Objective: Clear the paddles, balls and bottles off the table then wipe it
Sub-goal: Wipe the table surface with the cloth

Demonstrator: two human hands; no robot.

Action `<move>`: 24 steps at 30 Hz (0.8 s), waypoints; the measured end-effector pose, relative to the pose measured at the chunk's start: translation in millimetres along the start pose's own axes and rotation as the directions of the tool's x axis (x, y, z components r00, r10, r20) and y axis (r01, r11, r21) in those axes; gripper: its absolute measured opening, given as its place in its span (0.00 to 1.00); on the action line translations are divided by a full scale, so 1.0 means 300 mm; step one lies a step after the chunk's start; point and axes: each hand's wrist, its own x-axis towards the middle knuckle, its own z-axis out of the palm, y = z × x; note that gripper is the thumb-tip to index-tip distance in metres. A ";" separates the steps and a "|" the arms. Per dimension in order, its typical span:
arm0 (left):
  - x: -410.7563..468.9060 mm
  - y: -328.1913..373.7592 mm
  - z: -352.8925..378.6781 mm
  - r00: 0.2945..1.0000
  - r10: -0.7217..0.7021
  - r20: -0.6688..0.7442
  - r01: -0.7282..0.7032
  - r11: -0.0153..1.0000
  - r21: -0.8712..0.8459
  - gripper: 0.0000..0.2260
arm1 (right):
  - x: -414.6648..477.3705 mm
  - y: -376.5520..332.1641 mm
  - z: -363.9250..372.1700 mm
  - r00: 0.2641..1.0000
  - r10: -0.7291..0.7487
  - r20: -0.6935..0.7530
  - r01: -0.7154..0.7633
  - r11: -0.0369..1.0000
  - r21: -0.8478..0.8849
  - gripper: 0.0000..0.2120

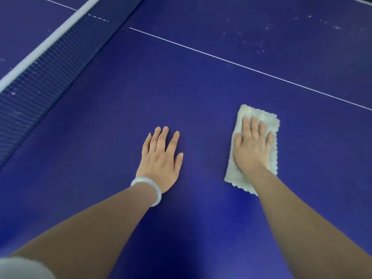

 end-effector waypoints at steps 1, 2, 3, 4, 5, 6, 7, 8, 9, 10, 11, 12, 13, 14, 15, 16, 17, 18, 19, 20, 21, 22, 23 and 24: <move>-0.001 -0.002 -0.003 1.000 0.003 -0.007 -0.003 1.000 -0.025 0.27 | -0.018 -0.048 0.010 0.995 -0.103 -0.003 0.103 0.995 -0.008 0.28; 0.001 -0.004 -0.006 1.000 0.007 -0.016 -0.009 0.997 -0.071 0.26 | -0.055 -0.083 0.022 0.974 -0.228 -0.007 0.227 0.973 -0.038 0.28; -0.001 -0.009 -0.014 1.000 0.008 -0.023 -0.012 0.990 -0.138 0.24 | -0.109 -0.104 0.033 0.941 -0.339 0.000 0.338 0.938 -0.075 0.28; -0.005 -0.016 -0.027 1.000 0.005 -0.025 -0.011 0.975 -0.220 0.23 | -0.169 -0.102 0.045 0.908 -0.418 0.014 0.418 0.903 -0.105 0.28; -0.016 -0.026 -0.041 0.999 -0.007 -0.032 -0.003 0.955 -0.298 0.23 | -0.227 -0.083 0.051 0.881 -0.472 0.036 0.473 0.873 -0.116 0.27; -0.039 -0.043 -0.055 0.999 -0.032 -0.038 0.017 0.936 -0.352 0.24 | -0.275 -0.056 0.054 0.857 -0.513 0.053 0.516 0.849 -0.116 0.27; -0.073 -0.067 -0.064 0.997 -0.067 -0.042 0.047 0.928 -0.369 0.24 | -0.311 -0.024 0.053 0.833 -0.550 0.060 0.553 0.825 -0.115 0.26; -0.117 -0.102 -0.070 0.993 -0.109 -0.048 0.086 0.934 -0.346 0.24 | -0.330 0.002 0.052 0.813 -0.579 0.063 0.583 0.805 -0.111 0.26; -0.166 -0.144 -0.071 0.987 -0.150 -0.059 0.126 0.946 -0.299 0.24 | -0.333 0.020 0.049 0.802 -0.594 0.065 0.597 0.795 -0.104 0.26; -0.216 -0.190 -0.069 0.979 -0.194 -0.066 0.172 0.953 -0.247 0.26 | -0.322 0.029 0.046 0.813 -0.579 0.064 0.582 0.807 -0.099 0.26; -0.264 -0.241 -0.068 0.968 -0.243 -0.064 0.227 0.953 -0.200 0.28 | -0.300 0.026 0.044 0.845 -0.531 0.060 0.534 0.840 -0.095 0.26; -0.304 -0.286 -0.065 0.955 -0.289 -0.058 0.278 0.948 -0.156 0.30 | -0.268 0.017 0.044 0.891 -0.451 0.041 0.453 0.887 -0.092 0.27; -0.335 -0.322 -0.062 0.945 -0.323 -0.050 0.316 0.942 -0.115 0.31 | -0.228 0.001 0.041 0.935 -0.354 0.019 0.354 0.932 -0.078 0.28; -0.355 -0.343 -0.059 0.941 -0.336 -0.043 0.332 0.940 -0.076 0.31 | -0.182 -0.022 0.037 0.967 -0.253 0.007 0.253 0.965 -0.062 0.29; -0.365 -0.349 -0.057 0.942 -0.333 -0.039 0.332 0.943 -0.038 0.30 | -0.137 -0.052 0.033 0.986 -0.166 0.005 0.166 0.985 -0.050 0.29; -0.371 -0.352 -0.051 0.945 -0.324 -0.037 0.325 0.946 0.000 0.29 | -0.101 -0.103 0.033 0.993 -0.115 0.014 0.115 0.993 -0.038 0.29; -0.370 -0.351 -0.046 0.947 -0.320 -0.036 0.321 0.947 0.023 0.29 | -0.082 -0.160 0.032 0.993 -0.113 0.023 0.114 0.993 -0.027 0.28; -0.369 -0.350 -0.041 0.946 -0.324 -0.034 0.325 0.945 0.035 0.28 | -0.084 -0.225 0.034 0.986 -0.167 0.027 0.167 0.986 -0.019 0.28; -0.368 -0.349 -0.040 0.945 -0.326 -0.032 0.328 0.944 0.048 0.28 | -0.108 -0.287 0.040 0.963 -0.266 0.031 0.267 0.963 -0.024 0.28; -0.369 -0.349 -0.038 0.946 -0.322 -0.030 0.323 0.944 0.062 0.27 | -0.157 -0.333 0.048 0.916 -0.400 0.040 0.401 0.915 -0.051 0.28; -0.370 -0.352 -0.038 0.947 -0.320 -0.026 0.321 0.944 0.072 0.27 | -0.226 -0.366 0.054 0.838 -0.541 0.071 0.545 0.834 -0.085 0.28; -0.369 -0.354 -0.040 0.947 -0.321 -0.025 0.322 0.944 0.077 0.27 | -0.300 -0.372 0.061 0.739 -0.666 0.108 0.674 0.731 -0.103 0.27; -0.369 -0.357 -0.042 0.945 -0.326 -0.023 0.326 0.942 0.076 0.27 | -0.358 -0.361 0.059 0.639 -0.754 0.150 0.768 0.634 -0.089 0.26; -0.368 -0.357 -0.041 0.944 -0.329 -0.020 0.329 0.942 0.072 0.27 | -0.374 -0.341 0.055 0.557 -0.810 0.184 0.829 0.555 -0.068 0.26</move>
